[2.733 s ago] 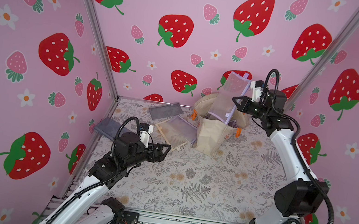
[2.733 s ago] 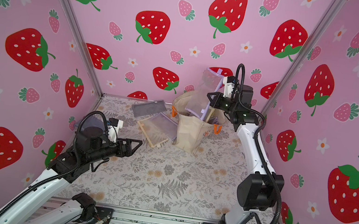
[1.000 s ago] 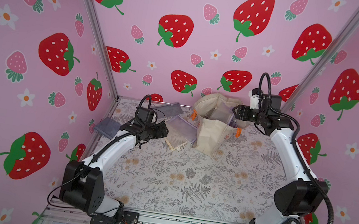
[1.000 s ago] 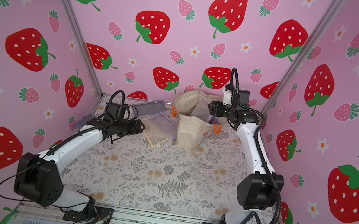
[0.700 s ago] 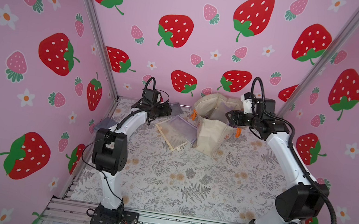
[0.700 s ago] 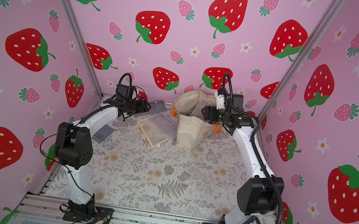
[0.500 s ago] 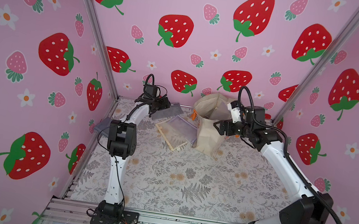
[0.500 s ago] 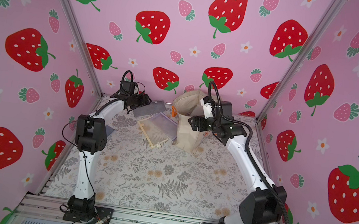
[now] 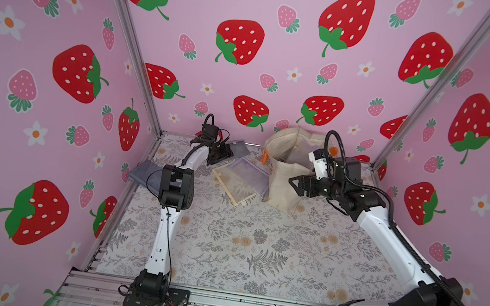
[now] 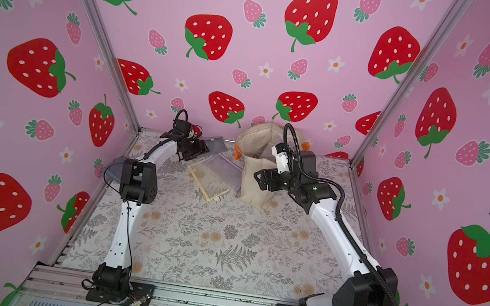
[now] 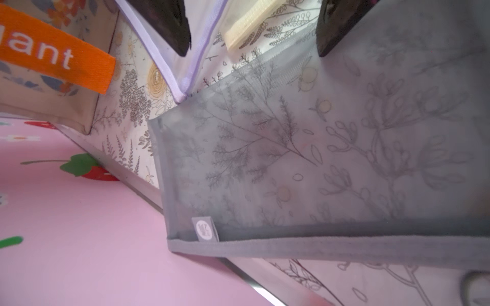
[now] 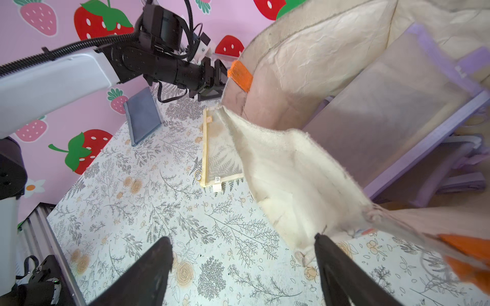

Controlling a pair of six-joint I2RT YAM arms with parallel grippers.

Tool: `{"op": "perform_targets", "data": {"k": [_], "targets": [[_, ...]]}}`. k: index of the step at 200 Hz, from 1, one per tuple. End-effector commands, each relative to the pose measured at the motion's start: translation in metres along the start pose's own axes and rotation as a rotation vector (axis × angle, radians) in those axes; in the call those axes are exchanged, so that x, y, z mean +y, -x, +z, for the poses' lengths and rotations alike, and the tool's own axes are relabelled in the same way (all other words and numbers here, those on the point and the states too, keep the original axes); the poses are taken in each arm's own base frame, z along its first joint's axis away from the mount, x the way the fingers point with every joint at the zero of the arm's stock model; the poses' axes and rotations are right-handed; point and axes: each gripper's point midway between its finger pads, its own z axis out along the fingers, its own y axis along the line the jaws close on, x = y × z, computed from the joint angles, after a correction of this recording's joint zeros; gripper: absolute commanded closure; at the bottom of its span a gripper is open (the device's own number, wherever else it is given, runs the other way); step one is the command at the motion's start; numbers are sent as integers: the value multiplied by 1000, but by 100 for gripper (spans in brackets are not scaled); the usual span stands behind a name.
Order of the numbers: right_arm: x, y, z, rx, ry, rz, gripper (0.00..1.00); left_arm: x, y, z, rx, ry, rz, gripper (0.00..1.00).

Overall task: Put the pencil pouch into the canvas bag
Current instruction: Move the pencil pouches to the center of the board.

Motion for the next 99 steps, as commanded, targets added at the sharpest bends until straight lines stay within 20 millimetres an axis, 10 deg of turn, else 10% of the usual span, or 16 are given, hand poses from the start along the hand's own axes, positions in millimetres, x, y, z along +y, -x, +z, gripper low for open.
{"op": "perform_targets", "data": {"k": [1, 99], "targets": [[0, 23, -32, -82, -9, -31, 15, 10, -35, 6, 90, 48, -56, 24], [-25, 11, -62, -124, -32, 22, 14, 51, -177, -32, 206, 321, 39, 32]]}}
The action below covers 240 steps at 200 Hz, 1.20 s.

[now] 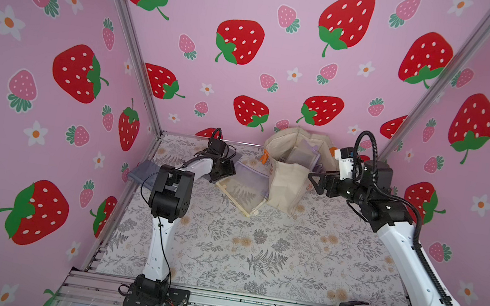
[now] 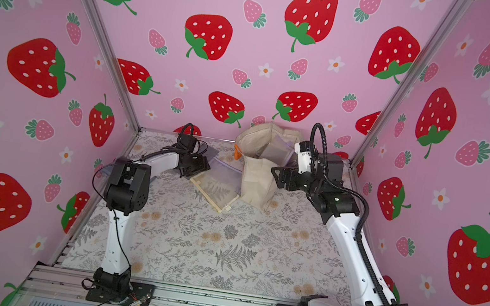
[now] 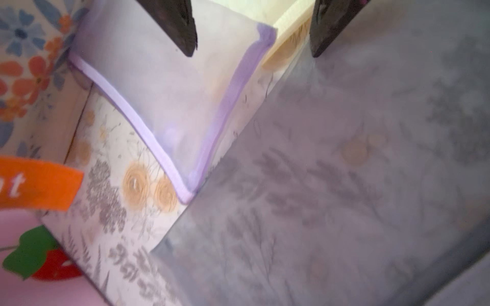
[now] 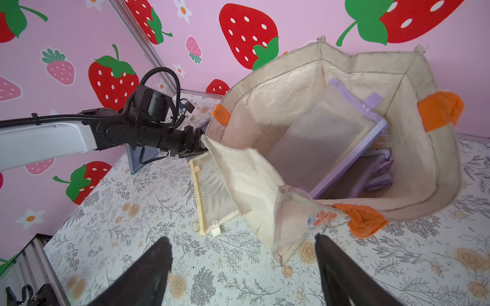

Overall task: Put the pencil pouch into the canvas bag
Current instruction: Move the pencil pouches to the center of the board.

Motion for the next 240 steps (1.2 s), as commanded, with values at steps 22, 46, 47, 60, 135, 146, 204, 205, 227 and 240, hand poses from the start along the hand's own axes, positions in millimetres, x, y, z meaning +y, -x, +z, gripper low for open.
{"op": "perform_targets", "data": {"k": [22, 46, 47, 60, 135, 146, 204, 205, 227, 240], "targets": [[-4, -12, -18, -10, 12, 9, 14, 44, -99, 6, 207, 185, -24, 32], [-5, -19, -25, -14, 13, 19, 14, 41, -124, -7, 287, 203, 15, 32], [-5, -19, -26, -15, 13, 19, 14, 41, -125, -8, 288, 205, 16, 32], [-5, -24, -30, -11, 7, 20, 14, 49, -139, -17, 288, 249, 31, 32], [2, -64, -32, 50, 52, 83, 14, 62, -246, -63, 347, 225, 30, 33], [3, -72, -30, 61, 68, 106, 14, 59, -253, -75, 350, 204, 32, 32], [14, -100, -23, 125, 84, 144, 14, 18, -169, -128, 182, -39, -42, 31], [14, -100, -23, 126, 84, 144, 14, 18, -168, -128, 182, -42, -44, 31], [21, -99, -21, 134, 81, 128, 14, 19, -137, -114, 153, -104, -118, 31], [24, -99, -20, 137, 77, 122, 14, 17, -125, -103, 152, -155, -166, 32]]}}
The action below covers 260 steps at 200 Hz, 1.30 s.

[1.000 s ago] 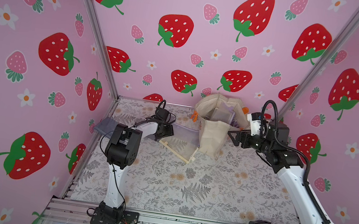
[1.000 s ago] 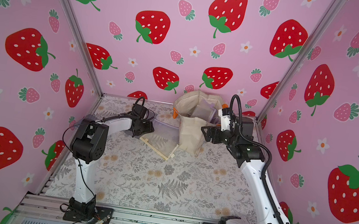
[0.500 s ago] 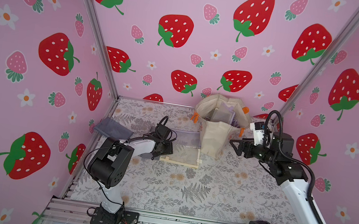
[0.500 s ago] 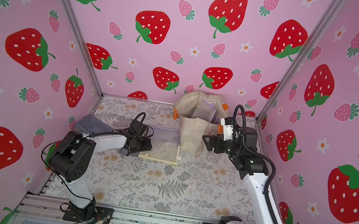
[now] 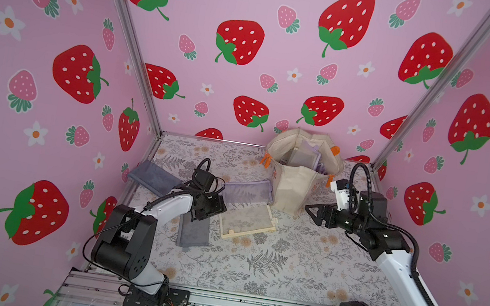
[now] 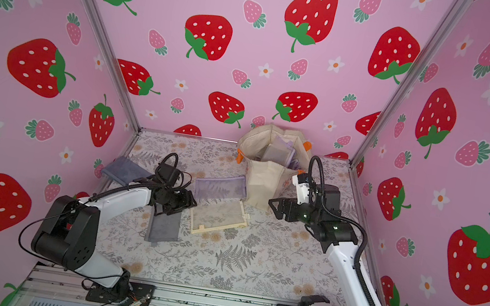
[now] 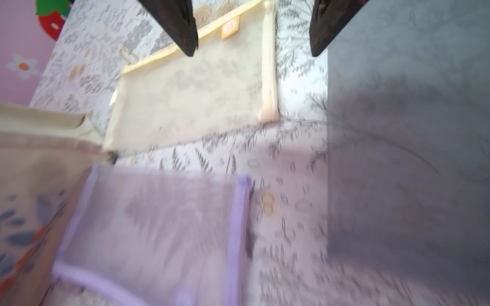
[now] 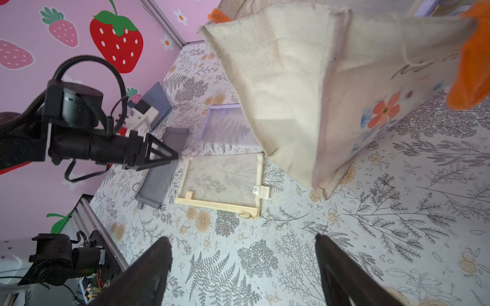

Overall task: Put the pencil pouch into the canvas bag
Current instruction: Move the pencil pouches to the center of the board, then pick up the pencil pouch from the center of the board.

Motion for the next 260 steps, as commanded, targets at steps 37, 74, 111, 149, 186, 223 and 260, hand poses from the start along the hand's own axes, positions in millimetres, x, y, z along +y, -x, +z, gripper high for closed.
{"op": "perform_targets", "data": {"k": [37, 74, 111, 149, 186, 223, 260], "targets": [[13, -1, 4, 10, -15, -27, 14, -17, 38, 37, 2, -168, -135, 36], [17, -1, 11, 21, -10, -38, 14, -16, 47, 59, -10, -197, -198, 46], [18, 1, 12, 21, -12, -51, 14, -15, 52, 76, -12, -217, -248, 70], [17, 0, 12, 24, -20, -60, 14, -13, 57, 79, -36, -213, -253, 87], [15, -3, 15, 33, -18, -61, 14, -15, 60, 69, -63, -205, -209, 100], [19, 0, 12, 21, -5, -71, 14, -28, 57, 39, -81, -167, -43, 100], [33, 2, 10, 16, 66, -104, 14, -56, 40, -21, -118, -78, 317, 100]]}}
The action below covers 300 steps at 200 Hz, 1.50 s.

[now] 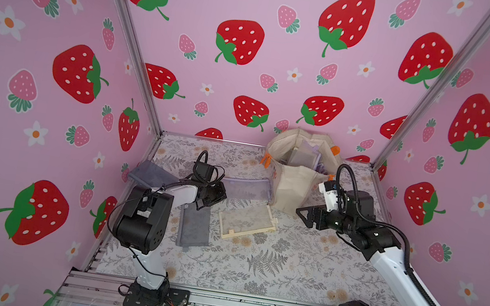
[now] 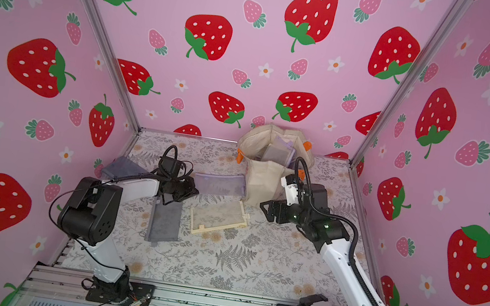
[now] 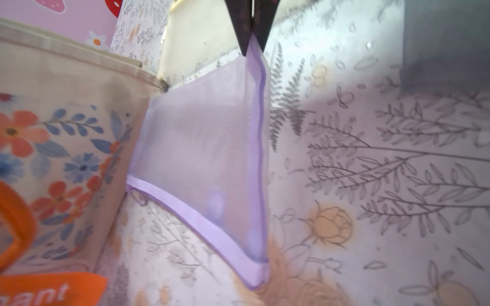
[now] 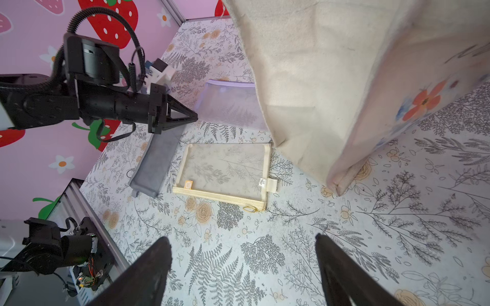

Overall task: Put the pencil pouch into the canvas bag
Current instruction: Pick up the pencil pouch from the center of the board.

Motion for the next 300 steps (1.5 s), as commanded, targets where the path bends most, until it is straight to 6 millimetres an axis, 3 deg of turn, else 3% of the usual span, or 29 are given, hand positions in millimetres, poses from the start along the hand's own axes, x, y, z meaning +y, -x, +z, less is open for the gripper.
{"op": "perform_targets", "data": {"k": [1, 51, 93, 153, 221, 300], "targets": [[19, 14, -7, -38, 73, -64, 14, -27, -4, -43, -13, 52, 299, 100], [61, 27, -15, -63, 236, -162, 13, -86, -21, -134, -106, -94, 587, 100], [95, 41, -22, -99, 367, -233, 12, -152, -61, -210, -120, -380, 847, 100], [115, 46, -29, -149, 441, -381, 6, -196, -114, -285, -59, -731, 1009, 100], [131, 52, -31, -175, 515, -512, 3, -212, -148, -335, 2, -944, 1050, 100], [154, 40, -19, -137, 594, -561, 5, -218, -161, -347, 46, -1025, 1074, 100]]}}
